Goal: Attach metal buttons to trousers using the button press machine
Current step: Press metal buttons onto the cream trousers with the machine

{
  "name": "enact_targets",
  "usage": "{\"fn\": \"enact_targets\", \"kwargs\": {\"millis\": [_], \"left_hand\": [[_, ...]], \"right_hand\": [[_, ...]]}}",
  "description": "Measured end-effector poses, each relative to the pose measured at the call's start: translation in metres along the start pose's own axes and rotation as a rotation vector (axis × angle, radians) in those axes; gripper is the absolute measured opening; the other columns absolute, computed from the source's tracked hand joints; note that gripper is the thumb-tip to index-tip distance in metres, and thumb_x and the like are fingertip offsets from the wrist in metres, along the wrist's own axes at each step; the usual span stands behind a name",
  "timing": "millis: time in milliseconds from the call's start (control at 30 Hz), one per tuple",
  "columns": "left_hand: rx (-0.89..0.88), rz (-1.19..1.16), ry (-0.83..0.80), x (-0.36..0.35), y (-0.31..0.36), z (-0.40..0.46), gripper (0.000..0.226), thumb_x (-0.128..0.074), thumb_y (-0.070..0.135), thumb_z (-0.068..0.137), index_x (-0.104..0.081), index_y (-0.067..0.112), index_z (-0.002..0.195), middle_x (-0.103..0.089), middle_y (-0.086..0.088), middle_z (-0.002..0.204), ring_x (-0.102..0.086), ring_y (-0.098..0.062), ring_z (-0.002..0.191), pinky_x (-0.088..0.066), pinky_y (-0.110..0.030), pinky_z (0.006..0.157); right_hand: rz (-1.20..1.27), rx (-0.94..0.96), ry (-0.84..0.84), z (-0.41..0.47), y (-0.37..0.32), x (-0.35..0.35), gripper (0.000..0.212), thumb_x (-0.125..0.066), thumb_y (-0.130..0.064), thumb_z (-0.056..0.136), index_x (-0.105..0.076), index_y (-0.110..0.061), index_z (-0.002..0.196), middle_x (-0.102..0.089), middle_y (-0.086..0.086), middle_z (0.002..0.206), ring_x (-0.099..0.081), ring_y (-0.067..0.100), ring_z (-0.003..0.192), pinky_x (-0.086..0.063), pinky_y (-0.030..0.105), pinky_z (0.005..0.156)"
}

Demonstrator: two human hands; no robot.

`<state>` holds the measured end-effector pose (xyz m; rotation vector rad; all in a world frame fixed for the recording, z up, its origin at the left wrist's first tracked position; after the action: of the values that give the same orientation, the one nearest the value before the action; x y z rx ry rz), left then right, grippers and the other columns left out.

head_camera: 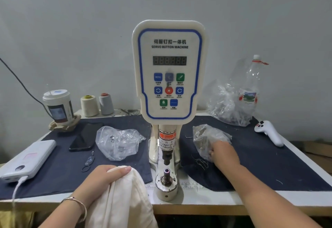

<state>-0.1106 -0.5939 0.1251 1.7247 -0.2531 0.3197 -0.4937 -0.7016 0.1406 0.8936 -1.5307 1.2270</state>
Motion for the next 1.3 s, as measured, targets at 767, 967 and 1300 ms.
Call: {"fn": "enact_targets", "kwargs": {"millis": [767,967,1300], "left_hand": [[-0.014,0.000,0.003,-0.004,0.000,0.000,0.050,-0.073,0.066,0.059,-0.063,0.018,0.067,-0.061,0.000,0.066,-0.056,-0.011,0.062,-0.043,-0.027,0.064],[-0.006,0.013,0.025,-0.002,0.001,-0.001,0.048,-0.072,0.065,0.061,-0.065,0.018,0.067,-0.064,0.004,0.065,-0.059,-0.007,0.060,-0.044,-0.022,0.062],[-0.003,0.025,0.039,-0.002,0.002,-0.001,0.061,-0.071,0.070,0.056,-0.064,0.012,0.074,-0.060,-0.001,0.069,-0.056,-0.012,0.065,-0.041,-0.029,0.068]], "right_hand": [[-0.380,0.129,-0.121,0.022,-0.037,0.025,0.036,-0.049,-0.025,0.094,-0.056,-0.013,0.127,-0.057,0.009,0.129,-0.056,0.028,0.118,-0.047,0.036,0.093],[-0.308,0.212,-0.119,0.027,-0.033,0.023,0.028,-0.061,-0.023,0.086,-0.067,-0.013,0.112,-0.066,0.010,0.112,-0.063,0.028,0.105,-0.051,0.036,0.090],[-0.106,0.192,-0.146,0.025,-0.018,0.018,0.021,-0.066,-0.021,0.086,-0.068,-0.015,0.106,-0.066,0.006,0.112,-0.054,0.015,0.089,-0.043,0.024,0.078]]}}
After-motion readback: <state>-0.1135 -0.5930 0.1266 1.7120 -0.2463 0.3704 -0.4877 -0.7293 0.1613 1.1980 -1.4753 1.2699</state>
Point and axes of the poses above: each hand's wrist, its own z-axis towards the middle knuckle, its own x-axis out of the back of the hand, y = z × x, the point moved 10 cm from there along z, towards the middle knuckle
